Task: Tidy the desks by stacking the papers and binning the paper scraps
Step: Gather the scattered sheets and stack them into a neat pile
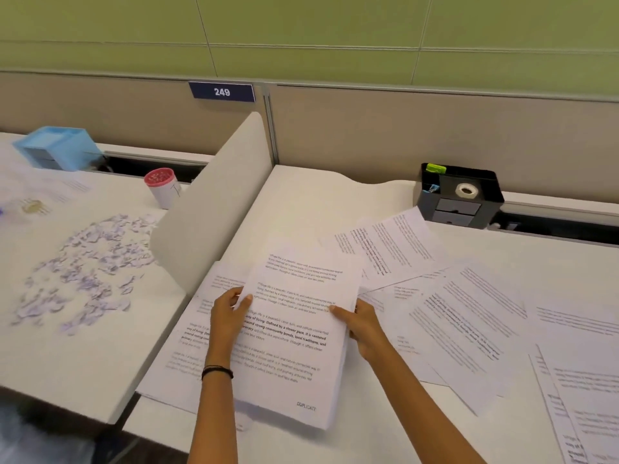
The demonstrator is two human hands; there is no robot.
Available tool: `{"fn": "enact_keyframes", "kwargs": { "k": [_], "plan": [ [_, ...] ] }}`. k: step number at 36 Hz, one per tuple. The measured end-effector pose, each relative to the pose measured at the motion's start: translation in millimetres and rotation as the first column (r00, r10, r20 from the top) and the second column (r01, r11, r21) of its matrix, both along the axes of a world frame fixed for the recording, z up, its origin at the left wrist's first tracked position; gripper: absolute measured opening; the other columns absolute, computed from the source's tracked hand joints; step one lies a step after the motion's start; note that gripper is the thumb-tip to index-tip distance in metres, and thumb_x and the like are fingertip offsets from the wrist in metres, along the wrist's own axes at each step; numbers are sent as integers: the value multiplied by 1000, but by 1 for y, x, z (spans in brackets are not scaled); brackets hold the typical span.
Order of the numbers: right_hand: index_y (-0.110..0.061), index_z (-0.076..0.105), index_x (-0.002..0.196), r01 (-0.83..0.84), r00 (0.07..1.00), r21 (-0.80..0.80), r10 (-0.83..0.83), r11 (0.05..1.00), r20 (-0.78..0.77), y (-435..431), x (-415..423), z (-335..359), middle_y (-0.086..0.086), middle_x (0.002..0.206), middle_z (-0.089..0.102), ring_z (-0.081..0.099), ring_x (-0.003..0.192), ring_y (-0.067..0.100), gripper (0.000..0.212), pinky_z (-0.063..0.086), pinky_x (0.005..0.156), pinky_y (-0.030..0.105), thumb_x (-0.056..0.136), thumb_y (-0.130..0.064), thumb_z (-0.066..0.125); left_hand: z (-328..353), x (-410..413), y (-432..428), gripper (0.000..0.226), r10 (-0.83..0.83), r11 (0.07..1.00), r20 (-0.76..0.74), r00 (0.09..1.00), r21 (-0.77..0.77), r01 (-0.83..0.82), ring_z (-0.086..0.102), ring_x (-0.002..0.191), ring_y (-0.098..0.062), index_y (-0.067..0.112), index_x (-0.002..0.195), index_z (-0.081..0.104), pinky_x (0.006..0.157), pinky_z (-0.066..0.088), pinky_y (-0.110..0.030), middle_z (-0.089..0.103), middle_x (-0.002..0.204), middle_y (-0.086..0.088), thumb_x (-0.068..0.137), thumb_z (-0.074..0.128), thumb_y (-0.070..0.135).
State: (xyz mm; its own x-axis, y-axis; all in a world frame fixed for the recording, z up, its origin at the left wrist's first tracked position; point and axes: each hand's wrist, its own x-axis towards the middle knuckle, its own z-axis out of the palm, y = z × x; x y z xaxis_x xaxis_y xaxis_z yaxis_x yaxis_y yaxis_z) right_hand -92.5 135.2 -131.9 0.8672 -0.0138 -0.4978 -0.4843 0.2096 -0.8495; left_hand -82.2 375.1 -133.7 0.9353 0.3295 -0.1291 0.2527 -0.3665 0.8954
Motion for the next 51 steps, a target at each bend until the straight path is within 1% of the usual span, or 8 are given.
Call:
{"fn": "enact_keyframes", "kwargs": {
  "k": [4, 8, 11, 28, 36, 42, 47, 51],
  "plan": [
    [-18, 63, 93, -74, 996, -8, 74, 997, -42, 28, 4, -11, 0, 95, 69, 65, 87, 18, 18, 54, 74, 32, 81, -6, 69, -6, -3, 33, 32, 71, 997, -24, 997, 25, -71, 50, 118, -23, 4, 121, 58, 95, 38, -32, 58, 123, -8, 91, 59, 15],
    [-12, 63, 103, -128, 990, -36, 125, 991, -69, 52, 7, -19, 3, 97, 69, 66, 83, 16, 24, 54, 66, 26, 81, -4, 68, -12, -5, 63, 31, 89, 995, -68, 994, 47, -86, 52, 118, -25, 7, 119, 59, 94, 42, -35, 59, 121, -9, 91, 60, 19],
    [-10, 61, 104, -159, 984, -40, 155, 986, -86, 67, 7, -24, 6, 98, 69, 66, 82, 17, 25, 56, 68, 27, 81, -5, 68, -12, -4, 80, 32, 123, 987, -78, 989, 110, -114, 54, 114, -27, 4, 119, 60, 87, 38, -30, 61, 117, -13, 90, 61, 16],
    [-2, 64, 101, -173, 981, -51, 168, 984, -98, 93, 15, -37, 12, 84, 72, 69, 68, 19, 17, 58, 66, 30, 85, -3, 61, -31, 3, 119, 25, 208, 932, -61, 976, 317, -178, 58, 97, -29, 9, 114, 61, 79, 45, -40, 64, 110, -13, 90, 60, 15],
    [-11, 65, 99, -64, 998, -177, 65, 982, 0, 59, 9, -26, 6, 90, 73, 69, 79, 21, 22, 59, 72, 33, 88, -2, 48, -35, 14, 98, 26, 147, 904, 12, 989, 404, -139, 54, 105, -33, 8, 116, 61, 83, 46, -45, 59, 111, -17, 90, 58, 11],
    [-11, 64, 99, 67, 992, -236, -40, 969, 120, 8, -2, -17, 5, 91, 72, 69, 80, 22, 26, 58, 70, 32, 91, 0, 42, -28, 20, 67, 21, 71, 957, 69, 995, 278, -88, 57, 89, -22, 11, 111, 63, 73, 42, -31, 62, 105, -10, 94, 51, 12],
    [-10, 65, 101, 231, 963, -260, -183, 938, 196, -44, -16, -13, 6, 92, 72, 70, 80, 22, 23, 58, 72, 33, 94, -1, 45, -22, 23, 31, 18, -7, 987, 79, 997, 162, -6, 55, 91, -17, 15, 107, 64, 75, 38, -28, 62, 101, -2, 94, 52, 12],
    [-13, 65, 100, 326, 937, -286, -268, 901, 223, -84, -28, -11, 2, 93, 72, 70, 81, 20, 22, 58, 67, 29, 95, -4, 45, -28, 27, 3, 17, -106, 987, 64, 992, 125, 97, 56, 90, -18, 16, 106, 64, 66, 40, -24, 63, 100, -4, 93, 53, 11]
  ]
}}
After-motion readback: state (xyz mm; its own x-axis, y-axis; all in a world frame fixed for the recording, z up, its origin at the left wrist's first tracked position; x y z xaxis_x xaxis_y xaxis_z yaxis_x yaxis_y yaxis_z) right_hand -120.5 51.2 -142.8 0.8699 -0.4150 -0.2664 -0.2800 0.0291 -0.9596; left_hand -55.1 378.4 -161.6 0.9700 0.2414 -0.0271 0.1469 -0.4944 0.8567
